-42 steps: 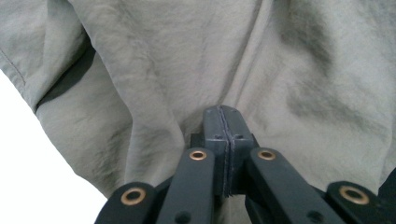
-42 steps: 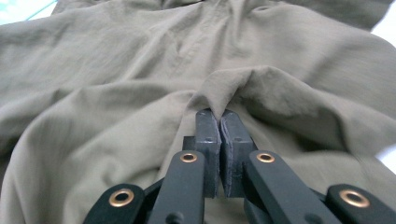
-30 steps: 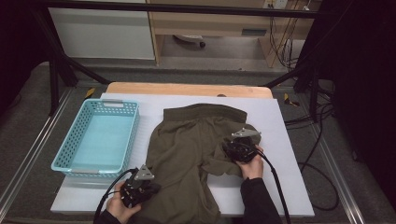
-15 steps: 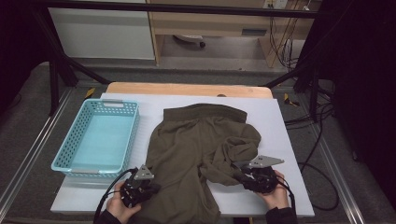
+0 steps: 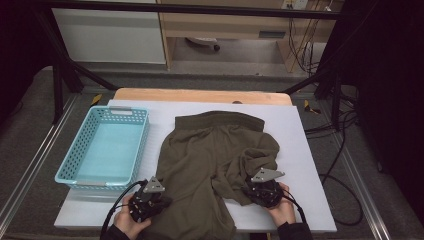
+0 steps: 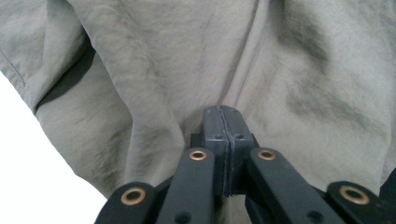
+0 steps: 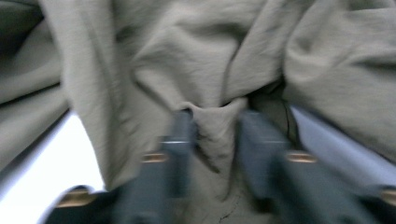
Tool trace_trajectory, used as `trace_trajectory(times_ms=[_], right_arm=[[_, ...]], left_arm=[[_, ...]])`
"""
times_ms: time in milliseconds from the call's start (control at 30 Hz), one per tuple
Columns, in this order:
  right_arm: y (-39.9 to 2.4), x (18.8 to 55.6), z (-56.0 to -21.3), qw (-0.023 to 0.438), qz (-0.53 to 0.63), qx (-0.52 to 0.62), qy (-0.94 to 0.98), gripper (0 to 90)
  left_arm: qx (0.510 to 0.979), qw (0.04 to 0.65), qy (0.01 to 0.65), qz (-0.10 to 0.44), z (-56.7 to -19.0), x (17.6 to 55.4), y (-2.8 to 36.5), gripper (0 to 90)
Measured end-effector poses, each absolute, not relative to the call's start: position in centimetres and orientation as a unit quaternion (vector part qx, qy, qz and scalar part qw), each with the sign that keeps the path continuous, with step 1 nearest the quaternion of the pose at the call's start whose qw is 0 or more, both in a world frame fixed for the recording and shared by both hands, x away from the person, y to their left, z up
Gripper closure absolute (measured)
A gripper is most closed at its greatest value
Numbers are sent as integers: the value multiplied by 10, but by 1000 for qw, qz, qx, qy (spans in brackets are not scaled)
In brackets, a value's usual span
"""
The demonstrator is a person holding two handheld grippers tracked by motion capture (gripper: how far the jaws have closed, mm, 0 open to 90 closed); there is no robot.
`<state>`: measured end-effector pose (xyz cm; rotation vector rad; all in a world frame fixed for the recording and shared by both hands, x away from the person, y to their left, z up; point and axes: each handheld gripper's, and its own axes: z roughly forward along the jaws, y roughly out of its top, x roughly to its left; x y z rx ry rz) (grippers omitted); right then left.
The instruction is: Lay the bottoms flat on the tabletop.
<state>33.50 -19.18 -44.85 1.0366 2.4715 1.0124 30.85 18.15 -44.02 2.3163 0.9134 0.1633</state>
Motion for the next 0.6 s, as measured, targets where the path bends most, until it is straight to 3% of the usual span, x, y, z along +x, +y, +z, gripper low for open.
trace_trajectory(times_ms=[100,267,433,533,600], right_arm=[[-192,329,-441,100,357,371,852,875],[-181,305,-427,54,383,359,849,873],[-154,296,-439,20,370,361,856,848],[-159,298,-439,23,383,359,851,749],[-172,296,-431,44,409,363,836,628]], left_arm=[[880,318,347,62,-440,308,181,890],[879,318,349,62,-440,308,182,890],[879,318,349,62,-440,308,182,891],[879,319,350,61,-440,308,182,891],[879,319,349,61,-440,308,182,890]])
